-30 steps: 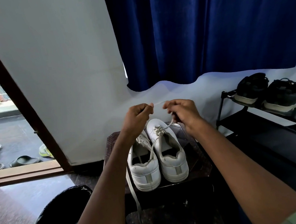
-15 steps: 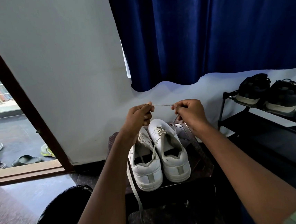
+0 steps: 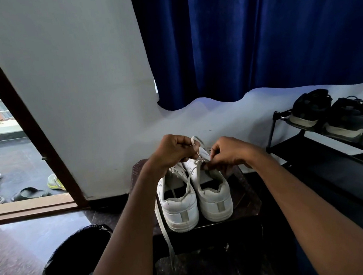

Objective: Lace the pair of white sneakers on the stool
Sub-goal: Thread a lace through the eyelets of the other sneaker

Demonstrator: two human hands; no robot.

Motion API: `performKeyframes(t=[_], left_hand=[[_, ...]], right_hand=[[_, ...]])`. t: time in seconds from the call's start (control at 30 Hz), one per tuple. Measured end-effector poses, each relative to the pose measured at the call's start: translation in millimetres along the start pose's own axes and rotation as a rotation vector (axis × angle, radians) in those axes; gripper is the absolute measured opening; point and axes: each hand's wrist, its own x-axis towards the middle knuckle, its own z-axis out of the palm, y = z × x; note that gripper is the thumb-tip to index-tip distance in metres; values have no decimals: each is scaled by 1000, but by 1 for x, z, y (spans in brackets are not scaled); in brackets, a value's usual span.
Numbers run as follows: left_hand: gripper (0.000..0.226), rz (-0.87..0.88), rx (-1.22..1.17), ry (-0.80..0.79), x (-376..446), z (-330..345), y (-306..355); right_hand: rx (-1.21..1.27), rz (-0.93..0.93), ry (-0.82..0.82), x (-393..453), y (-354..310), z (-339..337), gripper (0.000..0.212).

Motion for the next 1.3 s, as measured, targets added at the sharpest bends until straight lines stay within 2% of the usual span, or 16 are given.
performKeyframes(t=[0.1,0.3,0.63,0.9,1.03,1.3], left_hand=[[9,-3,5,1,-2,5,2],[19,35,200,27,2,18,-3],[29,53,462,275,2,43,-11],[31,112,540,237,1,46,-15],[20,149,583,197,2,46,-17],[15,91,452,207,0,48,-16]], right_hand=[[94,73,55,1,1,4,10],[337,182,56,1,3,7,5],[450,206,4,5,12,5,8],[483,201,-29,5,12,4,10],[525,197,-67,3,14,1,16],[512,211,-26,4,14,5,11]])
